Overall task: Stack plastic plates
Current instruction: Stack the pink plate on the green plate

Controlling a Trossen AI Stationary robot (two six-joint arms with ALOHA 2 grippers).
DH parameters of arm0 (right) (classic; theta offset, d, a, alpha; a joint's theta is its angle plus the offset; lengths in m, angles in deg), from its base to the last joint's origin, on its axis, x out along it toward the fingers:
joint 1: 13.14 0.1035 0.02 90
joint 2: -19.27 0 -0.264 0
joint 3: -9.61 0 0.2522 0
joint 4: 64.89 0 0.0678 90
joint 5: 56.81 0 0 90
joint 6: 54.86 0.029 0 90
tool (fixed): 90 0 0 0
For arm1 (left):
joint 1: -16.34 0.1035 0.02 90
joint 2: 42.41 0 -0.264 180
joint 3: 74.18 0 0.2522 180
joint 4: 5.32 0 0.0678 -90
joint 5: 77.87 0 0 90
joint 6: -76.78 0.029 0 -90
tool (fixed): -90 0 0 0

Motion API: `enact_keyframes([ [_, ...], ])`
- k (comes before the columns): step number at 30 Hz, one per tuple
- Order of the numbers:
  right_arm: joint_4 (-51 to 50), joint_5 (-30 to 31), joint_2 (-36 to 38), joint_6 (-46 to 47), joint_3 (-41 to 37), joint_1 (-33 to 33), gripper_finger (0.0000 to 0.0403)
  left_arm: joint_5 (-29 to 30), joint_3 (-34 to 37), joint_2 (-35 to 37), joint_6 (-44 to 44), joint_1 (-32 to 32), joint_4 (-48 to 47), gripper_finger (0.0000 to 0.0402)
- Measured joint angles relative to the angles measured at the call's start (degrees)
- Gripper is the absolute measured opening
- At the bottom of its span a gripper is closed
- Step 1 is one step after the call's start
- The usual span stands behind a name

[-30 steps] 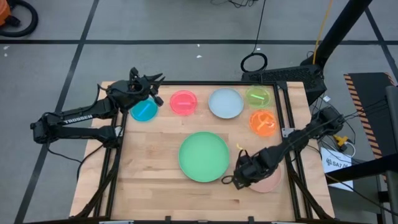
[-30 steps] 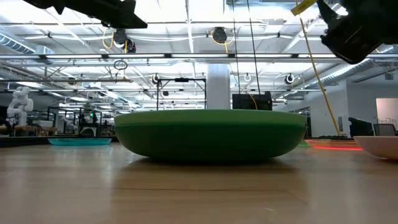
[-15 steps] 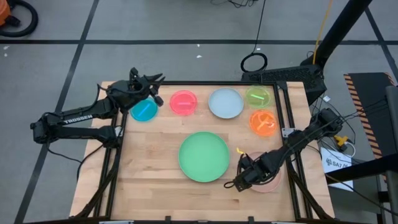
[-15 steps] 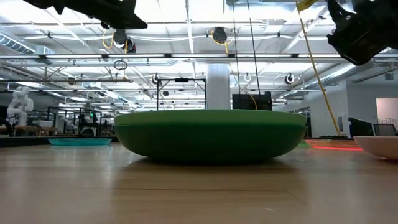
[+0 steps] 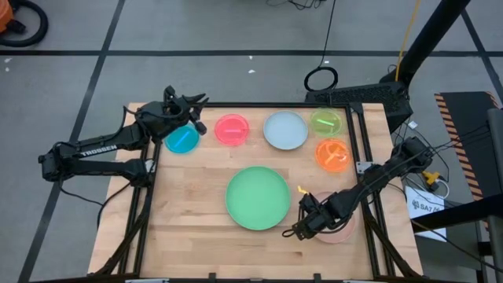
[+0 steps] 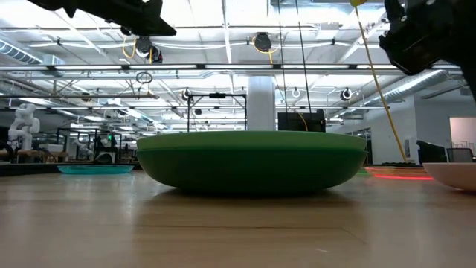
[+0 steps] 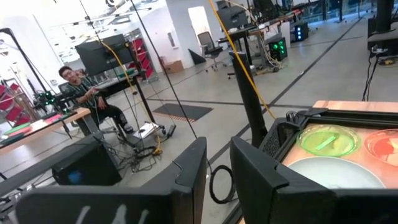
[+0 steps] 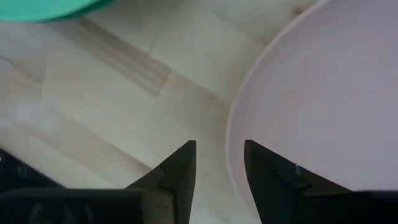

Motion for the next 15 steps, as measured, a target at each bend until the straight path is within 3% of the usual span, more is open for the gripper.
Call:
enact_keyframes([
  [15, 1.64, -0.02, -1.91, -3.64, 0.04, -0.96, 0.0128, 0.00, 0.00, 0.00, -0.33, -0.04, -0.04, 0.0081],
])
